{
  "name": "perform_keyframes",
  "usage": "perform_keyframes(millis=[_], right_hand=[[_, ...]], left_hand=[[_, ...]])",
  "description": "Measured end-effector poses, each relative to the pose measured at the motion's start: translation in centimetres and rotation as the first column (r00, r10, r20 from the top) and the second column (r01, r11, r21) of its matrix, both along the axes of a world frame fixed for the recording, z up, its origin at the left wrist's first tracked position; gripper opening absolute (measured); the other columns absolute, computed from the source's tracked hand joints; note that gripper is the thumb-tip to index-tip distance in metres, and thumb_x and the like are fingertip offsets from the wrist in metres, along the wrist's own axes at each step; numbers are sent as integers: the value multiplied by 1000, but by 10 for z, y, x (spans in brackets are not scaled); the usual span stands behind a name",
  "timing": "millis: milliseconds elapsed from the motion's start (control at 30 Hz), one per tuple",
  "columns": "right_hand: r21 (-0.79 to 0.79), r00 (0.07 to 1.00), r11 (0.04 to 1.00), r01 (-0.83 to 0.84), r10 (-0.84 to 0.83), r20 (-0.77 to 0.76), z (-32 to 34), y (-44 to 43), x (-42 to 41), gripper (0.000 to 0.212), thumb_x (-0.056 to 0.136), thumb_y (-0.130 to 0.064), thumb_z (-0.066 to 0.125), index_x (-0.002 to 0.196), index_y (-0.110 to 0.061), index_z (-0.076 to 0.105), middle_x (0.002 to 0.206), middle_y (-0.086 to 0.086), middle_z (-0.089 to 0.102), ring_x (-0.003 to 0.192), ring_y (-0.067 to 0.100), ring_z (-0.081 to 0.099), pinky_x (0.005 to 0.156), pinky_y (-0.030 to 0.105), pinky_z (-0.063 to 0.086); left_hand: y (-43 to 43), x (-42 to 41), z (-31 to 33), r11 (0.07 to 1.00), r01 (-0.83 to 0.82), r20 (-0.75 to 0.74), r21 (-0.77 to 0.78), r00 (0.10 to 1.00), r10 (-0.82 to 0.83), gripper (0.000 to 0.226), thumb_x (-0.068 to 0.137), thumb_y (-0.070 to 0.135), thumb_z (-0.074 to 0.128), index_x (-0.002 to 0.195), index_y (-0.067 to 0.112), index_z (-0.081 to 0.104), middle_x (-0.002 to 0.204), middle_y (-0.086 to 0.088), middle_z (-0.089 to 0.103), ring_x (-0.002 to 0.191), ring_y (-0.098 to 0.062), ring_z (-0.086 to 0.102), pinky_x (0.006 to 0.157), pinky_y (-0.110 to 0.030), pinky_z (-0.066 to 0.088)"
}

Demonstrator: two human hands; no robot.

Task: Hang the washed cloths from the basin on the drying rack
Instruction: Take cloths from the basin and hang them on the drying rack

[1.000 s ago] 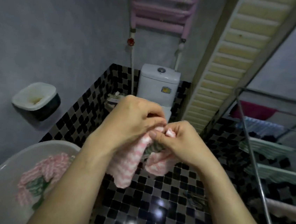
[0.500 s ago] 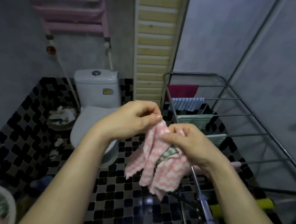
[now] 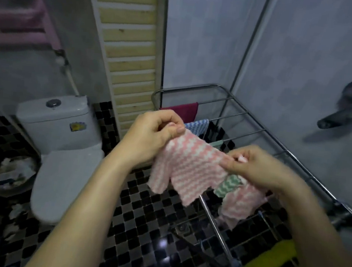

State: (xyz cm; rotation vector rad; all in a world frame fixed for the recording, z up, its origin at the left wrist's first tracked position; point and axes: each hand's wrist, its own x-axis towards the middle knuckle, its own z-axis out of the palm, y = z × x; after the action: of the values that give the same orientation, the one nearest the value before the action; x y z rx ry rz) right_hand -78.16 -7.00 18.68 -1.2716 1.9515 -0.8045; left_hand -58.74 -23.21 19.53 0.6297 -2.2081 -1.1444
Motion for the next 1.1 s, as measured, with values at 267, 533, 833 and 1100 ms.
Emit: perform_keyframes(millis=[267, 533, 833, 1100], right_hand=[[-120, 724, 900, 420, -412, -554, 2, 4, -57, 16, 88, -26, 64, 75, -20, 67, 56, -2, 57, 70, 29, 61, 61, 35, 43], [-356, 471, 581, 732, -809, -351, -28, 31, -126, 22, 88, -21, 60, 84, -3, 72, 82, 21, 69, 83, 34, 64, 69, 36, 44], [-175, 492, 554, 814, -817, -301, -71, 75, -221, 26, 89, -10, 56, 74, 10, 63, 71, 32, 56, 64, 24, 48, 56, 35, 31], [62, 625, 719, 692, -554, -550, -104, 46, -280, 20, 85, -9, 54, 66, -5, 58, 80, 25, 63, 80, 35, 63, 68, 33, 44]], left_hand=[[-22, -59, -10, 936, 298, 103, 189, 942, -320, 14, 87, 15, 67, 99, 19, 74, 84, 3, 75, 78, -8, 70, 75, -27, 57], [19, -161, -51, 917, 341, -1, 207, 937, -348, 11, 95, 17, 57, 92, 13, 67, 81, -3, 70, 76, -19, 66, 71, -35, 56], [85, -253, -104, 882, 385, 20, 272, 914, -405, 14, 97, 11, 50, 104, 22, 56, 85, 10, 64, 71, -1, 61, 65, -27, 55], [54, -292, -137, 950, 259, 303, 177, 904, -303, 54, 78, -13, 51, 118, 18, 68, 120, -2, 65, 110, -16, 60, 97, -29, 48]])
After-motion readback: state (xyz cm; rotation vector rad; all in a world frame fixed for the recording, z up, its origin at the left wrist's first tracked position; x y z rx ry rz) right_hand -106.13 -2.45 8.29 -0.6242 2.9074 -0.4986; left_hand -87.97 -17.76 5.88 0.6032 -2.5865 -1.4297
